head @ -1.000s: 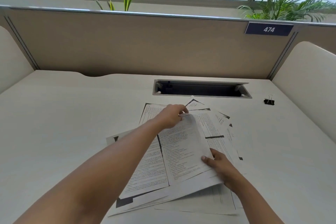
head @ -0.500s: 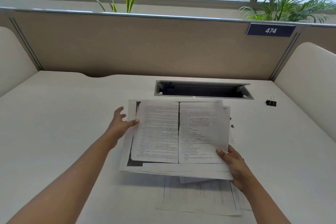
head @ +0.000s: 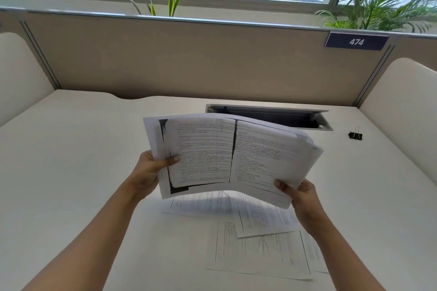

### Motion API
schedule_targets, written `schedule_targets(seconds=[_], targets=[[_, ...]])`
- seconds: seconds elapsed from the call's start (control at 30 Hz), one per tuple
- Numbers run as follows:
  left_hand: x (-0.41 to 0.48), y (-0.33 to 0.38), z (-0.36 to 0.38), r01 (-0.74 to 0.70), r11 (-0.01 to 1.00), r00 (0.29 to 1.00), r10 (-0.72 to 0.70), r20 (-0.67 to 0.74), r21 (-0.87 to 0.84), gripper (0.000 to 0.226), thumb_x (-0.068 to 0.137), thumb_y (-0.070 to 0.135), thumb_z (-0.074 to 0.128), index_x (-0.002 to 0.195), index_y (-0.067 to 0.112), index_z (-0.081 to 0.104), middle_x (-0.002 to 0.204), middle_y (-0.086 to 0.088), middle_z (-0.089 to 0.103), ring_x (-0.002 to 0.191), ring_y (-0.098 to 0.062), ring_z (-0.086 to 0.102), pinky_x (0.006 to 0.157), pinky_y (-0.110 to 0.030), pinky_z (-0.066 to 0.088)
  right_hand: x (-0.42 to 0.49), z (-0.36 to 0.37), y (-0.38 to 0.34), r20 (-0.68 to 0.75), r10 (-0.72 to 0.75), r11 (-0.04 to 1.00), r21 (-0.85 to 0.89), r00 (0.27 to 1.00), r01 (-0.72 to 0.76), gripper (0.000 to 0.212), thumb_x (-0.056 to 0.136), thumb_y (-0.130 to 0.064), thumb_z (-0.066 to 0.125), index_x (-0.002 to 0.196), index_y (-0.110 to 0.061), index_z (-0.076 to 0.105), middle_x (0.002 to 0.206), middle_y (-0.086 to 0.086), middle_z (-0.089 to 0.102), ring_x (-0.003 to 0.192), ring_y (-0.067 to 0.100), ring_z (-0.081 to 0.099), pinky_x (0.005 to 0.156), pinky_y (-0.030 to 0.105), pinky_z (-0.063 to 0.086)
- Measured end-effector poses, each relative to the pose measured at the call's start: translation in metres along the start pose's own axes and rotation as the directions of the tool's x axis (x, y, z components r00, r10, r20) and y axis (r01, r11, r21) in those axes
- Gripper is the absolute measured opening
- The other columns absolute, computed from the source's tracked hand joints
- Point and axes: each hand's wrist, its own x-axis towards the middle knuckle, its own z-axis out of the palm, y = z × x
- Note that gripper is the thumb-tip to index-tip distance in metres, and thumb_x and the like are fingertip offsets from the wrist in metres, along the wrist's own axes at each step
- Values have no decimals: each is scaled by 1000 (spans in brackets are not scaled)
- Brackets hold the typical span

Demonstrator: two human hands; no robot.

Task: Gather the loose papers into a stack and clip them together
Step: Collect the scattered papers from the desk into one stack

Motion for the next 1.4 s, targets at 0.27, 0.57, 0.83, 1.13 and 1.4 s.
schedule_targets(seconds=[0.27,0.57,0.83,1.13,1.4], targets=[[-16,-18,-3,39,981,995,-56,88,190,81,23,41,93,99,22,70,102,0,73,97,-20,68,78,-31,58,-7,-5,15,-31,66,998,-23,997,-67,45,52,-24,87,94,-17,73,100,6,73,101,29,64,81,35,58],[-23,-28,5,78,985,997,-76,-17,156,78,27,55,88,97,24,71,98,3,74,92,-17,69,70,-25,58,-10,7,12,-31,78,979,-184,996,-83,78,38,-58,83,103,-18,69,101,4,73,98,26,66,86,42,56],[-33,-29,-16,156,978,970,-124,-210,142,19,74,16,72,91,13,66,84,-4,75,70,-16,72,57,-26,58,-8,15,15,-38,128,918,-374,991,-133,65,56,-59,76,107,-22,61,103,-8,69,93,7,66,79,19,55],[-40,-35,-44,324,940,875,-257,-411,103,29,83,3,62,111,0,58,93,-13,66,81,-29,63,82,-42,50,11,2,18,-362,42,356,-866,931,-352,66,77,-31,72,133,-12,42,139,12,43,131,29,34,100,41,37],[-40,-36,-44,382,919,853,-311,-419,96,32,82,2,63,113,-3,57,89,-13,66,80,-31,63,85,-44,48,18,-12,5,-428,214,123,-880,878,-459,103,60,-61,74,140,-18,25,142,10,34,133,31,29,102,51,32]])
